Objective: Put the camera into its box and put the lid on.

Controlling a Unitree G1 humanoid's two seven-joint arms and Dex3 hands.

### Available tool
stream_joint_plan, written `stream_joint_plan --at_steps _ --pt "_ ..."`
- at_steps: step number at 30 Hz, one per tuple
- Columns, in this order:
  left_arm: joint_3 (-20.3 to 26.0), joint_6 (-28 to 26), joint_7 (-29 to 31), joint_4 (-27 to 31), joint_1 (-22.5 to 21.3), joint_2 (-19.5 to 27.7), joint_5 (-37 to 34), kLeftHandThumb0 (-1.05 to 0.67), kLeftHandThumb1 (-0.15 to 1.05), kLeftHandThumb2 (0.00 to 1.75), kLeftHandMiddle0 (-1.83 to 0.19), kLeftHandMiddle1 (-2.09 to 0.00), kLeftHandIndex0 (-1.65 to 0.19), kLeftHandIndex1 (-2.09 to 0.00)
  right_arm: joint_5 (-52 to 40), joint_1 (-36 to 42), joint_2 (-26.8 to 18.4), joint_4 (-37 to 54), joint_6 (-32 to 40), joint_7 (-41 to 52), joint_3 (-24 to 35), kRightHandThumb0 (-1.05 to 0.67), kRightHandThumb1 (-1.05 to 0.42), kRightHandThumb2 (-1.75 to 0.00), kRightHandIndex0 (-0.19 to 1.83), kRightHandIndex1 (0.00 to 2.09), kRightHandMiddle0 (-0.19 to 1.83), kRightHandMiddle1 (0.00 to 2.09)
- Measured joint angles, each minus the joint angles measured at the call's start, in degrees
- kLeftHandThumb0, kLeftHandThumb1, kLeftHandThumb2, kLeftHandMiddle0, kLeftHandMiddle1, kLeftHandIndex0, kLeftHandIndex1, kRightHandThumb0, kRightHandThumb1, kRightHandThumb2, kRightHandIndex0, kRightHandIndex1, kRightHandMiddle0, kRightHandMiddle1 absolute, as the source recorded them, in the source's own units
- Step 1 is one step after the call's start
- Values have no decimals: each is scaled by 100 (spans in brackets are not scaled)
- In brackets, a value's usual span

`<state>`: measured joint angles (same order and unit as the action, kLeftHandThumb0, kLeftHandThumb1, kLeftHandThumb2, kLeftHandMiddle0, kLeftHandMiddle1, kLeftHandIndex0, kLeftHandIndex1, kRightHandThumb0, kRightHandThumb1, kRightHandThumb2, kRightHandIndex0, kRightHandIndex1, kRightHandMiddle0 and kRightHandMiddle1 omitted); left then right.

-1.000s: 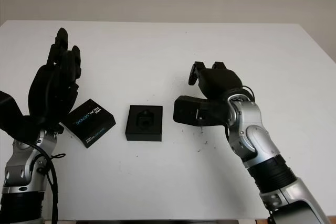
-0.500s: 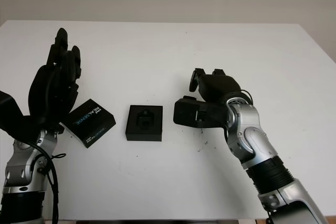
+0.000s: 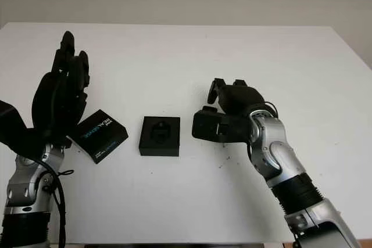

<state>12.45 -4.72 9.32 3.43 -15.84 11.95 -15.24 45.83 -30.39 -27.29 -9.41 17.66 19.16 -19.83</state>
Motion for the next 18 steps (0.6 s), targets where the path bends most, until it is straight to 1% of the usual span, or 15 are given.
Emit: stream_joint_plan --at_steps 7,8,13,14,17,18 --pt "2 -1 -4 0 0 0 -1 -79 105 47 19 0 19 0 -57 0 0 -209 -170 -167 4 -46 -91 -5 -19 197 -15 174" --pt "2 -1 -13 0 0 0 0 -79 105 46 19 0 19 0 -79 0 -1 -250 -231 -222 6 -46 -90 -5 -19 202 -13 177" --pt "2 0 -30 0 0 -1 0 -79 105 46 19 0 19 0 -126 0 -3 -379 -409 -375 7 -46 -93 -6 -19 209 -11 183" --pt "1 0 -32 0 0 -1 0 -79 105 46 19 0 19 0 -125 -1 -5 -408 -427 -388 6 -46 -93 -6 -18 209 -12 188" --pt "2 0 -40 2 0 -1 0 -79 105 46 19 0 19 0 -128 -3 -8 -476 -469 -455 7 -45 -93 -5 -9 209 -11 193" --pt "2 0 -42 4 0 -1 0 -79 105 46 19 0 19 0 -131 -3 -7 -491 -480 -484 8 -45 -93 -5 6 209 -7 190"
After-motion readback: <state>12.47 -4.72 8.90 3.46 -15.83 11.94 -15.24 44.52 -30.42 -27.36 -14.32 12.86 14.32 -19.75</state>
